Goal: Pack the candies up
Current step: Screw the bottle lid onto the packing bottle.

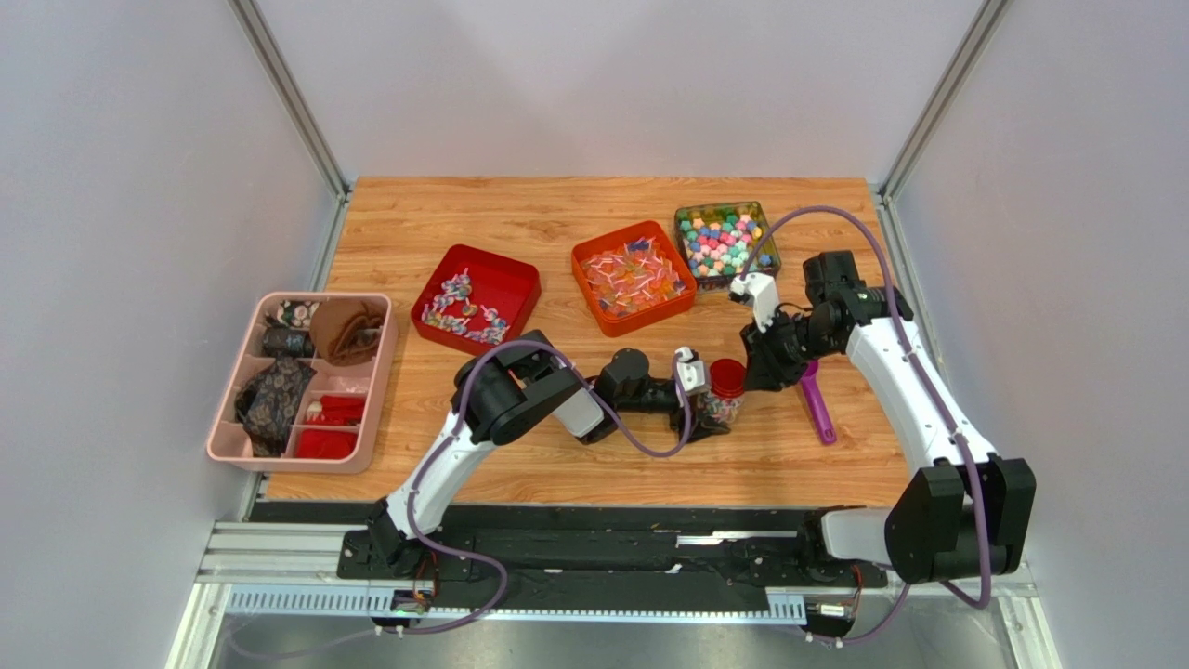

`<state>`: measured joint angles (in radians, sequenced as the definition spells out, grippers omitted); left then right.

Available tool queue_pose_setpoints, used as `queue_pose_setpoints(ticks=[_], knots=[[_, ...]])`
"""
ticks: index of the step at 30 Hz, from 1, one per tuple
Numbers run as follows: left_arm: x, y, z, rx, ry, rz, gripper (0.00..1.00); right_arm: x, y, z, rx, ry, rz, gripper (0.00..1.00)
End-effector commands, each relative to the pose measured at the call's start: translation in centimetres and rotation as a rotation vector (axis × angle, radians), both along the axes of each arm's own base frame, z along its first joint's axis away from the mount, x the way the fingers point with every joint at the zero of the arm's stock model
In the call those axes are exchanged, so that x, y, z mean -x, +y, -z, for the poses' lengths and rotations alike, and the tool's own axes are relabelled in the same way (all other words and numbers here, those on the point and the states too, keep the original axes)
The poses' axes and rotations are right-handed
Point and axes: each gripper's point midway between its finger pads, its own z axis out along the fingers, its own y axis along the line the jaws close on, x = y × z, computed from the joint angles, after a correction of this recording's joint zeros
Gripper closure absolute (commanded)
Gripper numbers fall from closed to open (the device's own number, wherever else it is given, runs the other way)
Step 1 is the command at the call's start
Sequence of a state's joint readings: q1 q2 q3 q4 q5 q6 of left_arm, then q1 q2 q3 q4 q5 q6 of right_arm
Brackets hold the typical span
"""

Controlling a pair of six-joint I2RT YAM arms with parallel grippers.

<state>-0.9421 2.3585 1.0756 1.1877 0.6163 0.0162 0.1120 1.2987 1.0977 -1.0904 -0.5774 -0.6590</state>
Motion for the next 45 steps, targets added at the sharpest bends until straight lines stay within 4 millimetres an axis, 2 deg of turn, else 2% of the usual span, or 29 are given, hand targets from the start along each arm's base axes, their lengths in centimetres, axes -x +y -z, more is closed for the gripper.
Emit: queue_pose_setpoints(ticks=[1,4,6,10,12,16,21,26,32,38,45], knots=[[0.1,1.2,4.2,-0.126,0.117,-0.036,0.94,3.5,1.4,-0.1,-0.076,0.123,-0.021,0.79],[0.1,1.2,4.1,-0.124,0.114,-0.036,0.94,2.3,0.5,-0.4,-0.025,0.056,-0.003,0.77],[0.1,1.2,4.2,-0.126,0.117,-0.036,0.94,1.2,0.4,-1.6,-0.018,-0.004,0.003,0.76],[0.1,1.2,4.1,-0.123,0.115,-0.036,0.94,-0.7,1.4,-4.1,-0.075,-0.047,0.000,0.71],[0.1,1.2,4.2,-0.124,0.116,-0.036,0.94,-1.6,1.8,-4.6,-0.090,-0.049,0.001,0.68],[0.1,1.2,4.2,-0.126,0.118,-0.036,0.94,-4.0,2.5,-4.5,-0.098,-0.049,-0.009,0.64],[0.1,1.2,4.2,-0.127,0.124,-0.037,0.94,-5.4,3.1,-3.5,-0.106,-0.020,-0.023,0.64],[0.1,1.1,4.2,-0.127,0.121,-0.035,0.94,-5.9,3.6,-2.6,-0.110,0.006,-0.040,0.64],[0.1,1.1,4.2,-0.129,0.121,-0.033,0.94,-5.5,3.7,-1.6,-0.103,0.038,-0.053,0.65],[0.1,1.2,4.2,-0.129,0.121,-0.033,0.94,-4.2,3.0,-0.4,-0.071,0.073,-0.056,0.74],[0.1,1.1,4.2,-0.132,0.120,-0.033,0.95,-2.4,1.7,0.5,-0.021,0.098,-0.049,0.75]])
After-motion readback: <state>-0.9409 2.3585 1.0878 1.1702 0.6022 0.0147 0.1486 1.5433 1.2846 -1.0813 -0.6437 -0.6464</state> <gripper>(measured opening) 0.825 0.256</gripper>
